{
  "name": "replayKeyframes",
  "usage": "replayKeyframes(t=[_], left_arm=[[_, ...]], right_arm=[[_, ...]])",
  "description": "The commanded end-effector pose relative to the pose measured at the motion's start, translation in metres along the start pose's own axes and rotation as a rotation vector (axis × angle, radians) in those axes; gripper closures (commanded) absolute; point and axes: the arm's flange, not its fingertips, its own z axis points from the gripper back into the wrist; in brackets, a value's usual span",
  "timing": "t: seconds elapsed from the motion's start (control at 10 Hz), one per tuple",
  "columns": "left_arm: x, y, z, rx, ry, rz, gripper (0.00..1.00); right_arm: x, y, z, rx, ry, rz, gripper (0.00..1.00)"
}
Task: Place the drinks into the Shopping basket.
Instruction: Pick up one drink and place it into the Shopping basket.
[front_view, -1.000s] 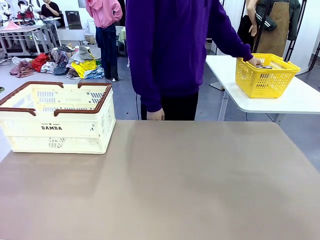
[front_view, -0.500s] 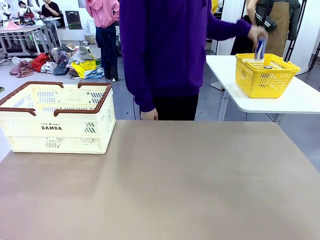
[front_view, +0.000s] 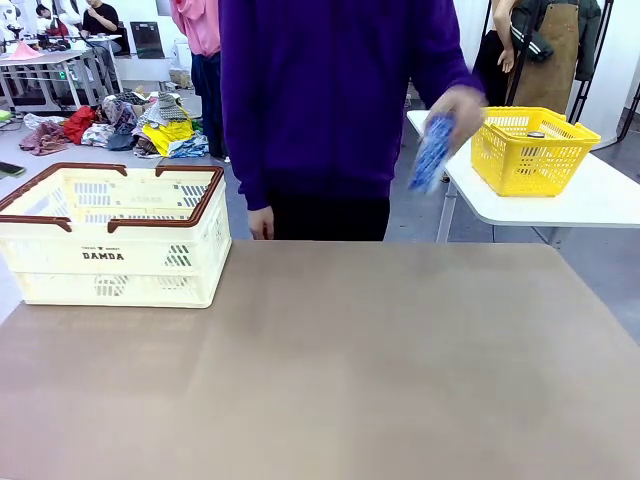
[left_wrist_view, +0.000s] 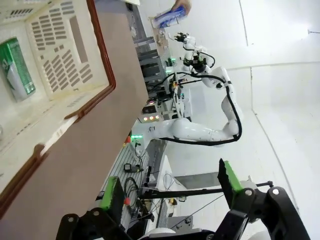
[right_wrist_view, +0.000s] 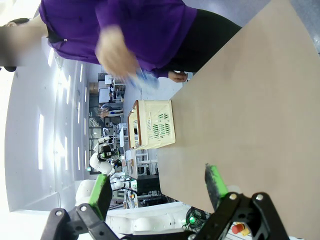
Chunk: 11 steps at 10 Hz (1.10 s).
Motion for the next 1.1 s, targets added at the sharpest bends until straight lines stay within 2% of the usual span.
replayKeyframes(t=[0.0,0.2,0.3,0.4,1.0], left_arm=[[0.011,-0.023,-0.037,0.080,0.030,-0.001,0.00],[0.013,-0.046,-0.080,0.201,0.014,-0.022,0.00],[0.019,-0.056,-0.095,0.229,-0.063,0.034,0.00],[0.029,-0.041,-0.059,0.125,0.027,-0.029,0.00],[0.029,-0.041,-0.059,0.125,0.027,-0.029,0.00]], right_arm=[[0.001,0.001,0.000,0.018,-0.002,0.023,0.00],[0.001,0.001,0.000,0.018,-0.002,0.023,0.00],[0.001,0.001,0.000,0.018,-0.002,0.023,0.00],[0.001,0.001,0.000,0.018,-0.002,0.023,0.00],[0.001,0.001,0.000,0.018,-0.002,0.023,0.00]])
